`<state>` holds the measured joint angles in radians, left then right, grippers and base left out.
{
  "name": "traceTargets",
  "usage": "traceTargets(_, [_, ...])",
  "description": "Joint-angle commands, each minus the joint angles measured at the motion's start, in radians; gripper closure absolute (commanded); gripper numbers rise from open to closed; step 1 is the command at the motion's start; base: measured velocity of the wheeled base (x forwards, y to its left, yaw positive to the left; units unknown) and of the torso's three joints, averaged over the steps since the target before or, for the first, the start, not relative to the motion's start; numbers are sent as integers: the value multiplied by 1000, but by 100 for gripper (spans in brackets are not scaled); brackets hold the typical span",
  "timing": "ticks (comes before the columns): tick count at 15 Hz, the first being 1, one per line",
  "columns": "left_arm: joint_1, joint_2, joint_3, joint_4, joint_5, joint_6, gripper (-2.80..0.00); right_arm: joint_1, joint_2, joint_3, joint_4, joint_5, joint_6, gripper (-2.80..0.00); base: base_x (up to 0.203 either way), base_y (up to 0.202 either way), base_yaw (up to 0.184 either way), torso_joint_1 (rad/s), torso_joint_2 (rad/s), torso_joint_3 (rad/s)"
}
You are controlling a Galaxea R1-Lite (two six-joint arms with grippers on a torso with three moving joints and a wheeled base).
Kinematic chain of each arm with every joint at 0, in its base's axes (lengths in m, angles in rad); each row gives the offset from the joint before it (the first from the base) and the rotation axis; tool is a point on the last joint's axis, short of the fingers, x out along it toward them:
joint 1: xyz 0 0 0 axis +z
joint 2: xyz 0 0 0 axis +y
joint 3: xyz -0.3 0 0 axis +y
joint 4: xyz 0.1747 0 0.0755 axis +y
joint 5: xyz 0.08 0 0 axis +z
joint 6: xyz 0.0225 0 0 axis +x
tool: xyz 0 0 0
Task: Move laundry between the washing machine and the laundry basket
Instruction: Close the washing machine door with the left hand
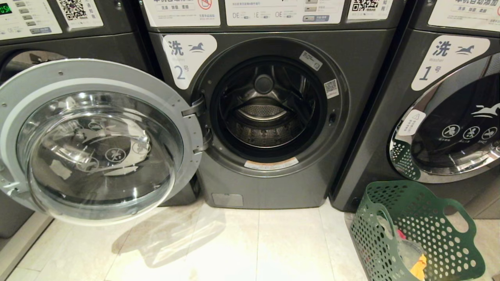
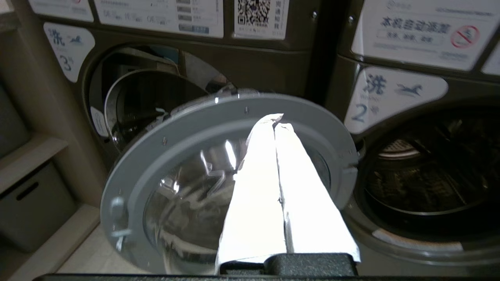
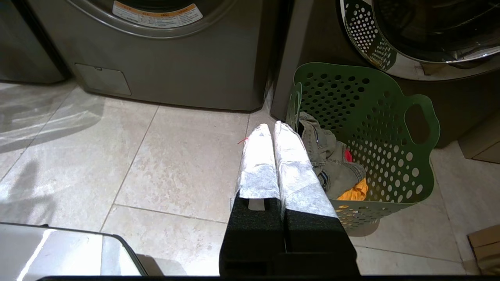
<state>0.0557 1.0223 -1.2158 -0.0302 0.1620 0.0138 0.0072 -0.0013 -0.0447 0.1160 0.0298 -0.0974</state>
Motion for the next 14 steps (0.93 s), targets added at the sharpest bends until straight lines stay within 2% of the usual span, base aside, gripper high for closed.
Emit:
traceTargets(1, [70,461,-292,3,-12,-1,0,0,1,0,1,1,-1,0,0,0,0,0,0,0])
traceTargets(3, [143,656,-491,4,-40,-1,0,0,1,0,1,1,-1,0,0,0,0,0,0,0])
traceTargets(5, [197,798,-635,3,-61,-4,0,0,1,0,1,1,0,0,0,0,0,0,0,0])
traceTargets(7, [253,864,-673,0,-139,-7,0,0,1,0,1,1,0,0,0,0,0,0,0,0])
traceTargets(10, [305,905,-676,-15,-197,-15,0,0,1,0,1,1,-1,0,0,0,0,0,0,0])
traceTargets(12, [308,918,-676,-30,-253,-57,0,0,1,0,1,1,1,0,0,0,0,0,0,0])
traceTargets(14, [308,914,-675,-6,-271,-68,0,0,1,0,1,1,-1,0,0,0,0,0,0,0])
